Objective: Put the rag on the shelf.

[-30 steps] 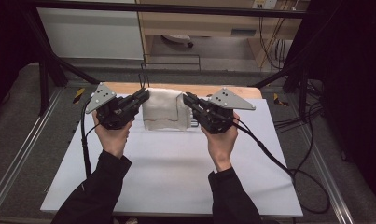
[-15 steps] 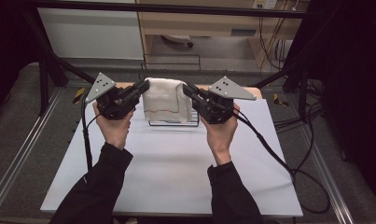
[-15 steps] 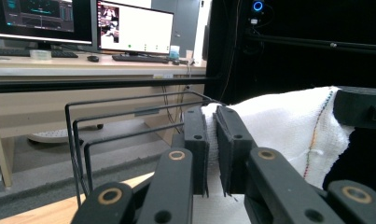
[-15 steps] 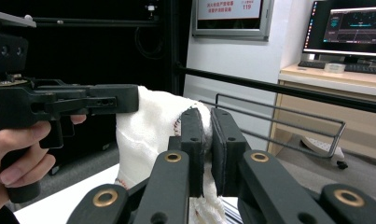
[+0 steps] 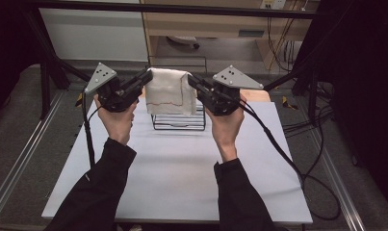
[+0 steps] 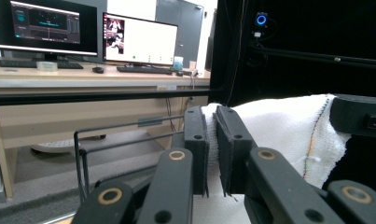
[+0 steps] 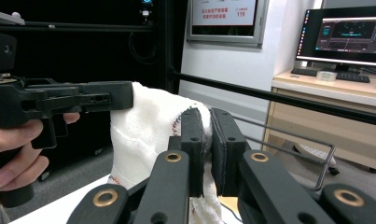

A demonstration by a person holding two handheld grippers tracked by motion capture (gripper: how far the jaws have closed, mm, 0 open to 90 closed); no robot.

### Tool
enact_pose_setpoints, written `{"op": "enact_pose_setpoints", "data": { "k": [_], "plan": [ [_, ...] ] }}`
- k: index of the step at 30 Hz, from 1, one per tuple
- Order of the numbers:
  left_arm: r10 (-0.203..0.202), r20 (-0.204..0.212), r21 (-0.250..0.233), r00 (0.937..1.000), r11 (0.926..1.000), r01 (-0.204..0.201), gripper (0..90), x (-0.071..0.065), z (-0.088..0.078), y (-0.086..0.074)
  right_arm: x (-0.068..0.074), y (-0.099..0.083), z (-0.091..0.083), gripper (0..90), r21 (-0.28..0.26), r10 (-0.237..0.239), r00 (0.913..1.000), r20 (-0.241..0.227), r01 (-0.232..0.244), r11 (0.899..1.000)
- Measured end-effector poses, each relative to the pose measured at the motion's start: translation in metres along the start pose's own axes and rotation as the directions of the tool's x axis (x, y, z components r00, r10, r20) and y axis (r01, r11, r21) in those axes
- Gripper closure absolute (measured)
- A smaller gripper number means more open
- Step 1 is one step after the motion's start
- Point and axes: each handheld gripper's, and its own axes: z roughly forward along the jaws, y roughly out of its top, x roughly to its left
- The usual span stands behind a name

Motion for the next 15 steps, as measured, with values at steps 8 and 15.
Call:
{"op": "enact_pose_setpoints", "data": {
  "k": [8,15],
  "plan": [
    [-0.002,-0.002,-0.025,1.0000,0.9997,0.002,82.9,0.003,0.007,0.012,-0.005,0.015,0.005,84.7,-0.019,-0.011,0.9999,0.011,0.011,1.000],
    [0.009,-0.009,-0.041,0.9999,0.9991,-0.009,82.8,0.005,0.014,0.023,-0.010,0.024,0.010,84.7,-0.038,-0.005,0.9999,0.015,0.005,0.999]
  ]
}}
